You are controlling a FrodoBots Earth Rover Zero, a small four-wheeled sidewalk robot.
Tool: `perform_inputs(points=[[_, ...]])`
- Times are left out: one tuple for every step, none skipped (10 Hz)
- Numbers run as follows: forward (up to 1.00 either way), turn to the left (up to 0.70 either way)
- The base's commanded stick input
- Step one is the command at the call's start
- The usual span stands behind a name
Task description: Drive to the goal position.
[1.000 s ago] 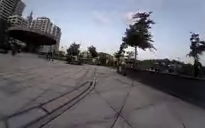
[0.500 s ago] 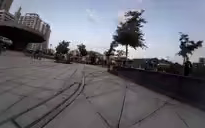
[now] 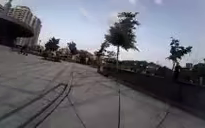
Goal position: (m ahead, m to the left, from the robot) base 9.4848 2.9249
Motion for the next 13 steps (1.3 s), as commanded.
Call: perform_inputs(points=[[1.0,0.0],[1.0,0.0],[1.0,0.18],[1.0,0.4],[1.0,0.4],[1.0,0.4],[1.0,0.4],[1.0,0.09],[1.0,0.0],[1.0,0.0],[1.0,0.0],[1.0,0.0],[1.0,0.0]])
